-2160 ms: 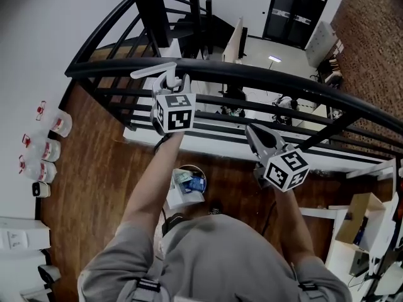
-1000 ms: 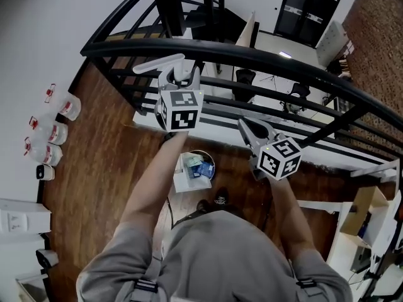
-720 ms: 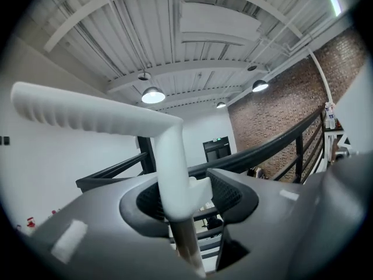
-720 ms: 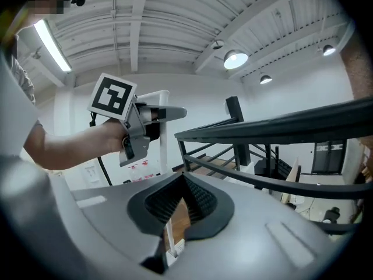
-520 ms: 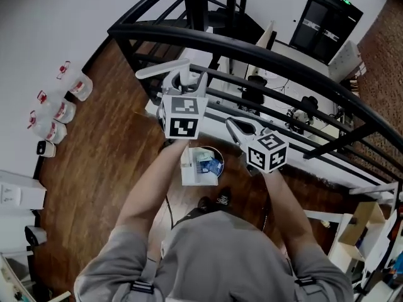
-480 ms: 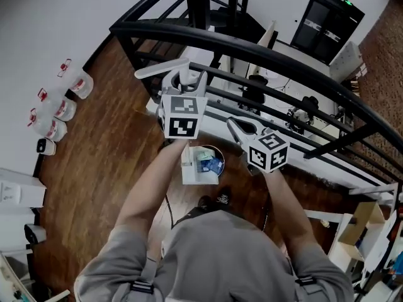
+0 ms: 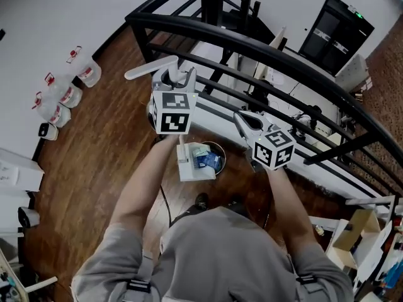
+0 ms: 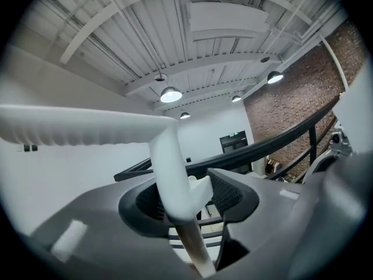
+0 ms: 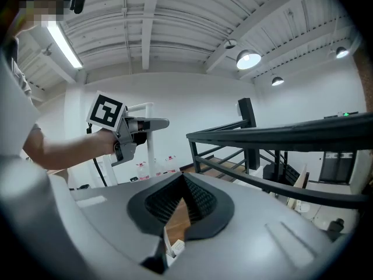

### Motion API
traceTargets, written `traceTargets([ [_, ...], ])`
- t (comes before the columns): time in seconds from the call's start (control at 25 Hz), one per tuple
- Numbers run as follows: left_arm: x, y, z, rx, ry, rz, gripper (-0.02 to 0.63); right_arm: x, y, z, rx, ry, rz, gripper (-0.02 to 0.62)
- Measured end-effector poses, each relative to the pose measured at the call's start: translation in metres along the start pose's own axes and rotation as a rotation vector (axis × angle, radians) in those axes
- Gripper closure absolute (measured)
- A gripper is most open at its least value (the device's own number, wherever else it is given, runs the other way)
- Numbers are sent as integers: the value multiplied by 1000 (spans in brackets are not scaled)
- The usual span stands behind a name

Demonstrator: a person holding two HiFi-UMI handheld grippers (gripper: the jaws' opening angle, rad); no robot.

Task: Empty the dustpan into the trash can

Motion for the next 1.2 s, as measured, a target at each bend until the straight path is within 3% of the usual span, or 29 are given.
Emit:
traceTargets([
  [0.16, -9, 8, -5, -19, -34, 45, 402, -8, 5, 1, -55, 4, -29, 597],
  [0.36, -25, -3, -45, -28, -116, 21, 402, -6, 34, -19, -59, -3, -47, 597],
  [0.76, -52, -64, -141, 29, -254, 8, 403, 8, 123, -89, 88, -64, -75, 597],
  [1.2, -64, -120, -246, 124, -339, 11, 410, 29, 211, -156, 248, -123, -87, 597],
])
Point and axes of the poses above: the fingertips, and each gripper's own axes: y backward along the fingers, z to its left, x out of its underside, the point moved 5 cm from there along y, backward along the fingers, and after that the axes turned 1 degree about x, right-handed, at the moved point
